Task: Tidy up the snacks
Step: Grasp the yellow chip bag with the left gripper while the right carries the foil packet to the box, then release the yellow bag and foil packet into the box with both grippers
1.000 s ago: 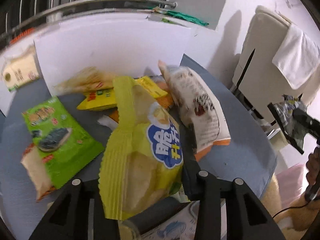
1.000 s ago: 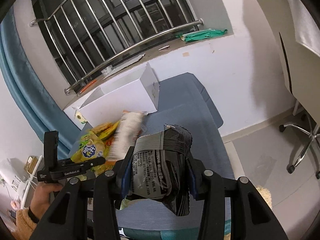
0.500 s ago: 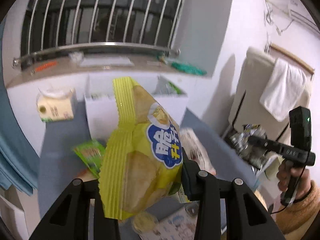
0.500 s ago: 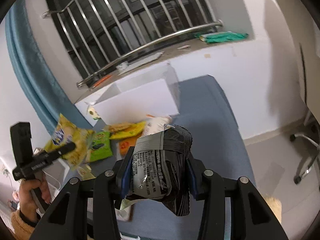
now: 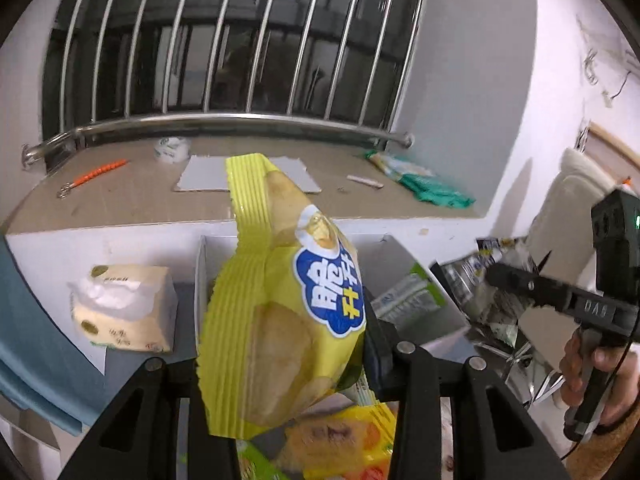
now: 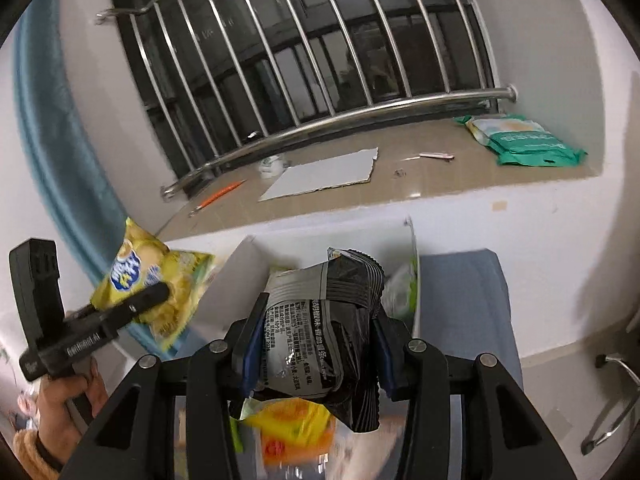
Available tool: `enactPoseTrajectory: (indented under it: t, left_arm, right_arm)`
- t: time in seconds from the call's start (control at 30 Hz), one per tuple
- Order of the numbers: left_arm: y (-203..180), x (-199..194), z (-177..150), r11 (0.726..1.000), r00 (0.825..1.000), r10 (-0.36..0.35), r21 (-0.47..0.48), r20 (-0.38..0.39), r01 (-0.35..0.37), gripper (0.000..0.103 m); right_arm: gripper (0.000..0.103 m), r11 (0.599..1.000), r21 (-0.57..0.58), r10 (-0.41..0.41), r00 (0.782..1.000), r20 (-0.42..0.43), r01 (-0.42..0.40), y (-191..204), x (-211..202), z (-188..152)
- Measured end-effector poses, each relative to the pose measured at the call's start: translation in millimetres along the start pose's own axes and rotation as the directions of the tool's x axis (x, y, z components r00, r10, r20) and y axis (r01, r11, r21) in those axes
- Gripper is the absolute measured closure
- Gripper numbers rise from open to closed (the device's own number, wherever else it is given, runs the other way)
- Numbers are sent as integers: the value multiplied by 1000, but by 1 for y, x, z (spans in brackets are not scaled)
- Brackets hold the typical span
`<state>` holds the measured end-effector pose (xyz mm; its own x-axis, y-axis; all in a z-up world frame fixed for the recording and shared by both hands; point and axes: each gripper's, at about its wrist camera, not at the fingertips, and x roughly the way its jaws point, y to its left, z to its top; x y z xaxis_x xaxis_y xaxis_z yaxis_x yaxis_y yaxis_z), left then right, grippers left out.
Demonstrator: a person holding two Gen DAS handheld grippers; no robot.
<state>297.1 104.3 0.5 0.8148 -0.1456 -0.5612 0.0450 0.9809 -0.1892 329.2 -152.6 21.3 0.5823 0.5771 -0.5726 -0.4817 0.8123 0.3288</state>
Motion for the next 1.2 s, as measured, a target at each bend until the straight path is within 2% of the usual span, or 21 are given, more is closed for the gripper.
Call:
enactPoseTrajectory:
  t: [0.17, 0.27, 0.3, 0.33, 0.37, 0.4, 0.43, 0.57, 0.83, 1.03, 1.2]
  left_arm:
    - [-2, 35, 14, 997, 997, 62, 49, -44, -60, 60]
    - [-5, 48, 13, 990, 990, 116, 85, -76, -109, 51]
    - [-5, 51, 10, 985, 986, 145, 101, -84, -137, 29]
    - [-6, 53, 9, 982, 983, 165, 108, -84, -155, 0]
    - [-5, 52, 6, 977, 979, 191, 109, -71, -183, 0]
    - [-5, 50, 4, 974, 978, 204, 110, -54, -197, 0]
    - [-3, 49, 2, 975, 978, 202, 105, -48, -197, 0]
    - [2, 44, -2, 982, 981, 183, 68, -60, -179, 0]
    - [-6, 10, -3, 978, 982, 189, 90, -16, -187, 0]
    - [-17, -35, -8, 980, 984, 175, 93, 43, -178, 0]
    - [-30, -81, -31, 981, 981, 162, 87, 104, -171, 0]
  right_arm:
    - [54, 999, 21, -25, 998, -60, 26, -7, 47, 24]
    - [52, 999, 5, -50, 996, -77, 50, -9, 65, 30]
    - [50, 999, 4, -45, 996, -80, 45, -11, 69, 31]
    - [38, 999, 4, -48, 995, -89, 49, -13, 73, 32]
    - [8, 998, 4, -68, 993, -101, 69, -15, 76, 33]
    - [0, 994, 6, -108, 989, -98, 109, -17, 77, 32]
    - [0, 991, 12, -133, 988, -84, 134, -19, 75, 31]
    - [0, 994, 23, -106, 991, -85, 108, -23, 71, 27]
    - [0, 996, -52, -77, 997, -25, 76, 1, 40, 25]
    - [0, 989, -135, -64, 998, 28, 67, 24, 2, 18]
    - [0, 980, -195, -24, 996, 81, 40, 39, -42, -4]
